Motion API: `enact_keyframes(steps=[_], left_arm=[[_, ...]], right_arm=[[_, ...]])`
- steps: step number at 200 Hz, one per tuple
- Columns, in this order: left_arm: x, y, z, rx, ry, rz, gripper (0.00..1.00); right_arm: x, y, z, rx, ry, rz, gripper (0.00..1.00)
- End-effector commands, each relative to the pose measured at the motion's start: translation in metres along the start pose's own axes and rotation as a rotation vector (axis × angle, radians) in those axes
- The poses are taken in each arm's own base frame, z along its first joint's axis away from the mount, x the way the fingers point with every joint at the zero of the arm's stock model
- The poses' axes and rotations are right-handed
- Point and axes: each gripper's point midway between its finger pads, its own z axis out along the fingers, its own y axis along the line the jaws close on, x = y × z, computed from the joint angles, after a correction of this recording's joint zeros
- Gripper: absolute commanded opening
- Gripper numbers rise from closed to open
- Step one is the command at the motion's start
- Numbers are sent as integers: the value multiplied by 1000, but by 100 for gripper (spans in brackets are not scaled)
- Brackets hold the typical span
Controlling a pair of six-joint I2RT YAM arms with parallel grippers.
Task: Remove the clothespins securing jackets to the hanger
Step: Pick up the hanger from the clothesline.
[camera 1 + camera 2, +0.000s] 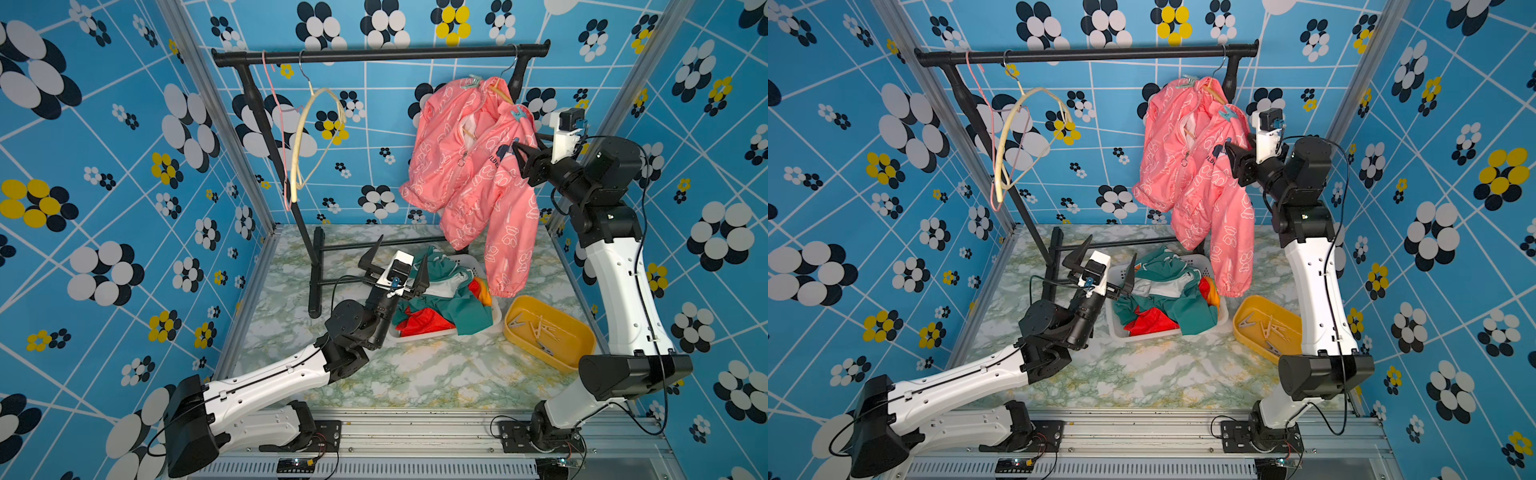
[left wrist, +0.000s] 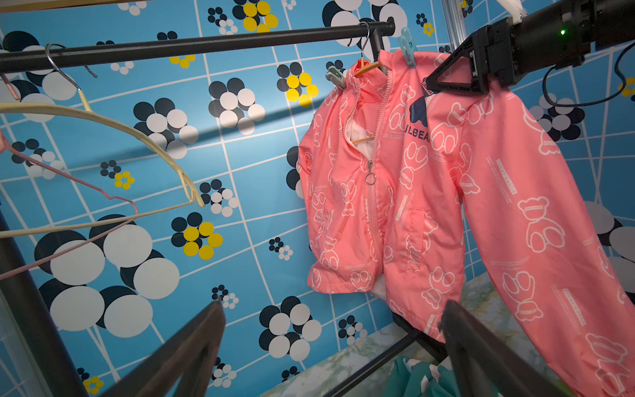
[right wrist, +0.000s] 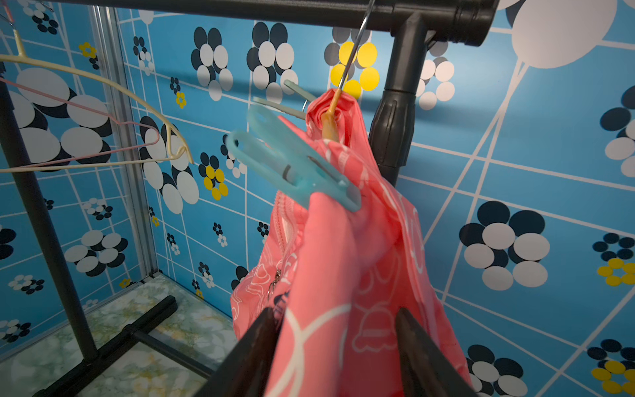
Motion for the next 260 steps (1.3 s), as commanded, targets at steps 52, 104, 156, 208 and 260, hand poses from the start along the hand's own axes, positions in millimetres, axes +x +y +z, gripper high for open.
enact_keyframes(steps=[52,104,156,208,260], left_arm=[[4,-2,6,-36,8,2,99],[7,-10,10,-19,11,-42,99],[10,-9,7,-8,33,-63,99],[15,-1,-2,-20,58,-85,99],[27,2,-7,-40,104,-98,99]], right_arm=[[-33,20,-18,-15,-83,-10,0],[-89,61,-62,-24,-276,-102,0],[-95,52,-64,59,-373,-105,0],[-104,42,-50,167,-472,-118,0],[-142,40,-94,261,-683,-150,0]])
